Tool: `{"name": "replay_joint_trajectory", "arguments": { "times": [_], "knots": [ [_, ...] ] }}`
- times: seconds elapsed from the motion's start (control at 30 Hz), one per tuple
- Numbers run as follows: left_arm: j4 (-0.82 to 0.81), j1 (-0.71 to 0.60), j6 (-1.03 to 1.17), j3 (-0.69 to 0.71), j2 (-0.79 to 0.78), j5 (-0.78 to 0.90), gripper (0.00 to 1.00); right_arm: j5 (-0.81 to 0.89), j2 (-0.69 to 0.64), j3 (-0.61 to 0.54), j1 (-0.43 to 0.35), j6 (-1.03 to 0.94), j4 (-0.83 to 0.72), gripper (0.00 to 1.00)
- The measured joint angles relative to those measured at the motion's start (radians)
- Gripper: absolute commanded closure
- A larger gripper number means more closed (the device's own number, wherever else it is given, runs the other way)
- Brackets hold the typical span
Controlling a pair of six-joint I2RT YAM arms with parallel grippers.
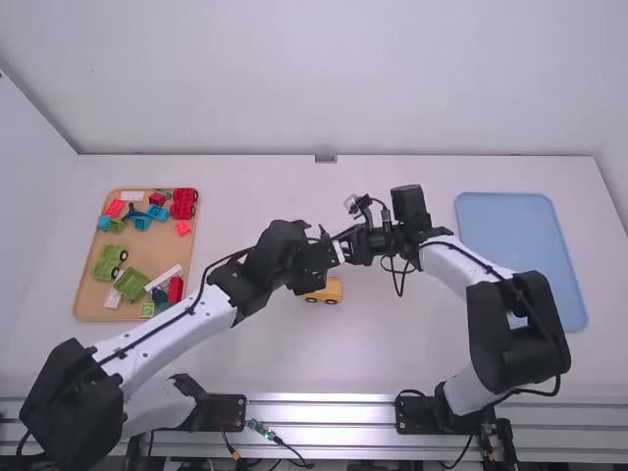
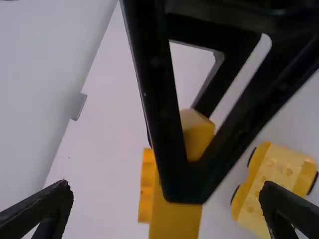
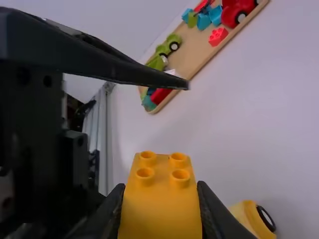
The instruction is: Assemble lego blocks to make yellow taxi
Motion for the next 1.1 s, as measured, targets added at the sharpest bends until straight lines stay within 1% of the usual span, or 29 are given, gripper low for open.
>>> {"name": "replay_joint_trajectory", "arguments": {
  "times": [0.1, 0.17, 0.23, 0.27, 0.37, 0.43, 0.47, 0.53, 0.6, 0.67, 0.77, 0.83, 0.9, 1.1],
  "knots": [
    [-0.028, 0.008, -0.011, 0.000, -0.044, 0.036, 0.01, 0.052, 0.000, 0.000, 0.000, -0.045, -0.024, 0.92],
    [-0.043, 0.031, -0.024, 0.000, -0.092, 0.116, 0.01, 0.079, 0.000, 0.000, 0.000, -0.095, -0.050, 0.95],
    [-0.063, 0.083, -0.028, 0.000, -0.135, 0.231, 0.01, 0.095, 0.000, 0.005, 0.000, -0.150, -0.097, 0.96],
    [-0.063, 0.083, -0.028, 0.000, -0.135, 0.231, 0.01, 0.095, 0.000, 0.005, 0.000, -0.150, -0.097, 0.96],
    [-0.073, 0.215, -0.032, 0.000, -0.160, 0.441, 0.01, 0.109, 0.000, 0.040, 0.000, -0.289, -0.233, 0.98],
    [-0.082, 0.254, -0.033, 0.000, -0.157, 0.502, 0.01, 0.112, 0.000, 0.052, 0.000, -0.345, -0.278, 0.98],
    [-0.089, 0.299, -0.033, 0.000, -0.148, 0.583, 0.01, 0.114, 0.000, 0.066, 0.000, -0.421, -0.335, 0.98],
    [-0.095, 0.360, -0.032, 0.000, -0.121, 0.711, 0.01, 0.117, 0.000, 0.084, 0.000, -0.523, -0.400, 0.99],
    [-0.096, 0.389, -0.032, 0.000, -0.098, 0.780, 0.01, 0.116, 0.000, 0.095, -0.001, -0.581, -0.443, 0.99],
    [-0.086, 0.426, -0.032, 0.000, -0.036, 0.897, 0.01, 0.117, 0.000, 0.121, -0.001, -0.677, -0.506, 0.99],
    [-0.076, 0.433, -0.037, 0.000, 0.018, 0.970, 0.01, 0.117, 0.000, 0.144, -0.001, -0.742, -0.538, 1.00],
    [-0.037, 0.422, -0.074, 0.000, 0.073, 1.022, 0.01, 0.116, 0.000, 0.159, -0.001, -0.790, -0.547, 1.00],
    [-0.013, 0.415, -0.094, 0.000, 0.098, 1.041, 0.01, 0.113, 0.000, 0.162, -0.001, -0.812, -0.548, 1.00],
    [0.026, 0.405, -0.141, 0.000, 0.194, 1.117, 0.01, 0.091, 0.000, 0.164, -0.001, -0.956, -0.635, 1.00]
  ]
}}
